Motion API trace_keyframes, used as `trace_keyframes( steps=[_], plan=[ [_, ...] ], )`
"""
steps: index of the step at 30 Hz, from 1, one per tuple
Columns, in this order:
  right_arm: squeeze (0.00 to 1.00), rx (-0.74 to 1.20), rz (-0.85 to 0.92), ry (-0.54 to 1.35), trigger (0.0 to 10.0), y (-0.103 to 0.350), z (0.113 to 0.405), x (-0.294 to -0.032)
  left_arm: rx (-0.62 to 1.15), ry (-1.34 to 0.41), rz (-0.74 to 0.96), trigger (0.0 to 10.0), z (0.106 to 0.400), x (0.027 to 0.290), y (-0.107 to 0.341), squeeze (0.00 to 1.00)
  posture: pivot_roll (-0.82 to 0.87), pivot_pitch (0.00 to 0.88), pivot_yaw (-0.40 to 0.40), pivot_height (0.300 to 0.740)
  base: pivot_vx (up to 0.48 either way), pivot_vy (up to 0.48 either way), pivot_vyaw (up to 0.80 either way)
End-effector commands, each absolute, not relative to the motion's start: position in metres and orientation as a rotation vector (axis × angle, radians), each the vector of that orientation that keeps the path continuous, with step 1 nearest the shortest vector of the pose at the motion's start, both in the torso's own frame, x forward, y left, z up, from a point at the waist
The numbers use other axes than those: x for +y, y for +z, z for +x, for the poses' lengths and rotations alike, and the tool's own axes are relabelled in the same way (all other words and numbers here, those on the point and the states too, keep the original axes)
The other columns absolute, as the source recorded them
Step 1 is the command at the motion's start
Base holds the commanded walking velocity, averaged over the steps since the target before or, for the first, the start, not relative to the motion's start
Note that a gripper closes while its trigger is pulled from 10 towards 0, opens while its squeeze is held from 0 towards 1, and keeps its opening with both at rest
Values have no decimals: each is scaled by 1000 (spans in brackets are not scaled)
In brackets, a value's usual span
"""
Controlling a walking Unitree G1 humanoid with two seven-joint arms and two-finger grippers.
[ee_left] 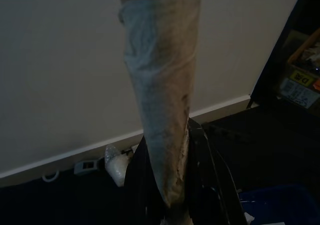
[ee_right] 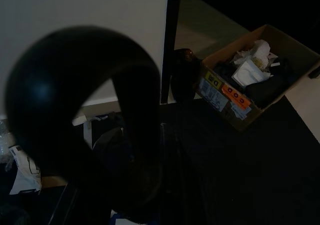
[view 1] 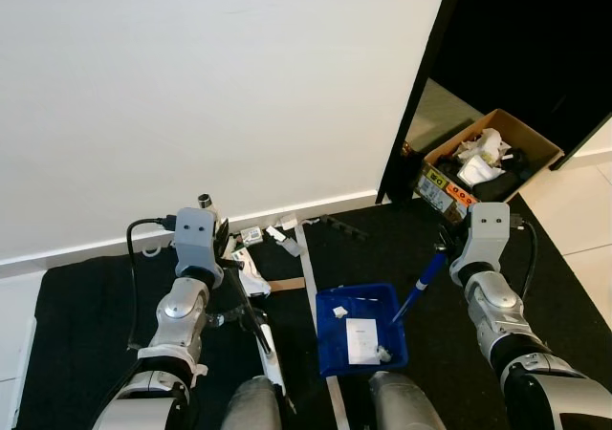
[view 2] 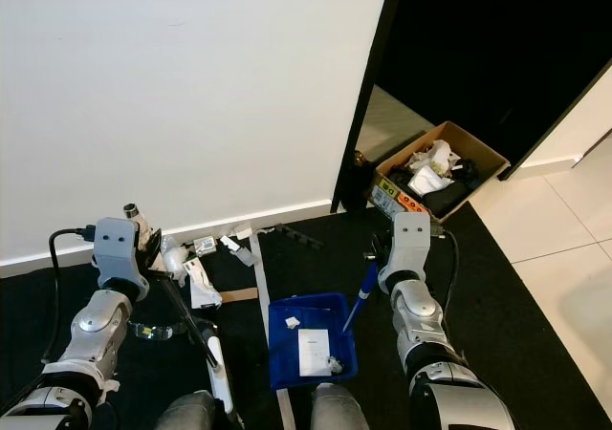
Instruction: Sweep floor
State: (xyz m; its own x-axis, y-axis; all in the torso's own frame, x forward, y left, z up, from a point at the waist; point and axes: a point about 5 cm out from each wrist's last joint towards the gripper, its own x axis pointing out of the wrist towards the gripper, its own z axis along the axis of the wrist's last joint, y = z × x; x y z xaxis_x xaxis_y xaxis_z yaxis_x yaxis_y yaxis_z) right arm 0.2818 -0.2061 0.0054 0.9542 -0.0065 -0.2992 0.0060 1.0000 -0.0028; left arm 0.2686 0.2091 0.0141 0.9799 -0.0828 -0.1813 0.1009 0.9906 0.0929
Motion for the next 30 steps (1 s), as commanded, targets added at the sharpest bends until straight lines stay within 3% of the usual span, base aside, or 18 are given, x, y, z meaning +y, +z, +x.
trace_keyframes(
  steps=[1,30],
  plan=[
    [0,326,15,-32,10000,1,278,-209,234,-68,110,10000,262,214,5,0,51,0,-12,740,0,0,0],
    [0,330,36,-51,10000,-1,276,-207,239,-93,99,10000,259,207,2,0,48,6,-5,740,0,0,0]
  ],
)
